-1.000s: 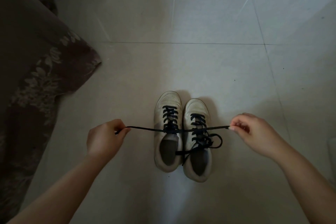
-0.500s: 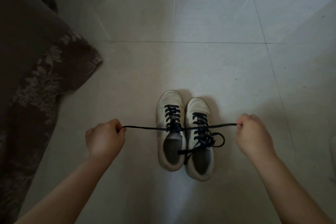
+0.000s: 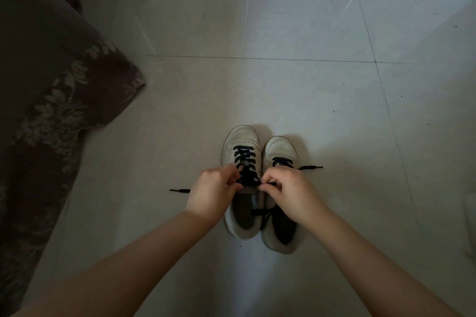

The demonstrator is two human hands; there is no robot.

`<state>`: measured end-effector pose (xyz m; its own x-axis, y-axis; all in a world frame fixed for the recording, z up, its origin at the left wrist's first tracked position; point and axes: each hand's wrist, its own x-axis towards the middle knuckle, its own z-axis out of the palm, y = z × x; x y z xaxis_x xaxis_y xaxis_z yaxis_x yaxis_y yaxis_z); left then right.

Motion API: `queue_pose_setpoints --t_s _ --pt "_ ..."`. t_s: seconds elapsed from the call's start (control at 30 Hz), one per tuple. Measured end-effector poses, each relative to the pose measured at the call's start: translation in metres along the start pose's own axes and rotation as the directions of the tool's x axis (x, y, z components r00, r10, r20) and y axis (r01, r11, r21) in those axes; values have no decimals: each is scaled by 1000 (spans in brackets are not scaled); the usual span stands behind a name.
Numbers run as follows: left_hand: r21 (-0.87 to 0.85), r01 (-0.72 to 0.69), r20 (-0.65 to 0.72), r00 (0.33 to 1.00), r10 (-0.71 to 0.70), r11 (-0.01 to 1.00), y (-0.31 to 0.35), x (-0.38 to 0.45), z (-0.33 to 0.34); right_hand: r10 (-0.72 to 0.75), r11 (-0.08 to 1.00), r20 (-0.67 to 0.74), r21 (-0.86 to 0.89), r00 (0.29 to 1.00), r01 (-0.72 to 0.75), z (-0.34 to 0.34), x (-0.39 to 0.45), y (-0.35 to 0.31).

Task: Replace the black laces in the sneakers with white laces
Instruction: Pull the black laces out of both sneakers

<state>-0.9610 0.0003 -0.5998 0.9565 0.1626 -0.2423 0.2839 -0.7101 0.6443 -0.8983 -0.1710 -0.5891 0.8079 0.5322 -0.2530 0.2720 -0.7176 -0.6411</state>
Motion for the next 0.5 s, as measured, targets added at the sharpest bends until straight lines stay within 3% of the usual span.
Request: queue_pose_setpoints --t_s 0.07,0.23,0.37,0.5 --pt "-43 18 -39 999 -20 999 -9 0 -3 46 998 19 31 999 -46 -7 -3 0" --pt "98 -71 -47 996 76 993 -22 -3 -5 122 988 83 88 989 -129 -15 -9 -1" --pt "140 92 -88 993 -80 986 -34 3 -14 168 986 91 -30 982 -166 -30 -12 7" --pt "309 54 -77 996 -32 950 -26 -4 -19 229 971 320 -140 919 -194 -49 -16 9"
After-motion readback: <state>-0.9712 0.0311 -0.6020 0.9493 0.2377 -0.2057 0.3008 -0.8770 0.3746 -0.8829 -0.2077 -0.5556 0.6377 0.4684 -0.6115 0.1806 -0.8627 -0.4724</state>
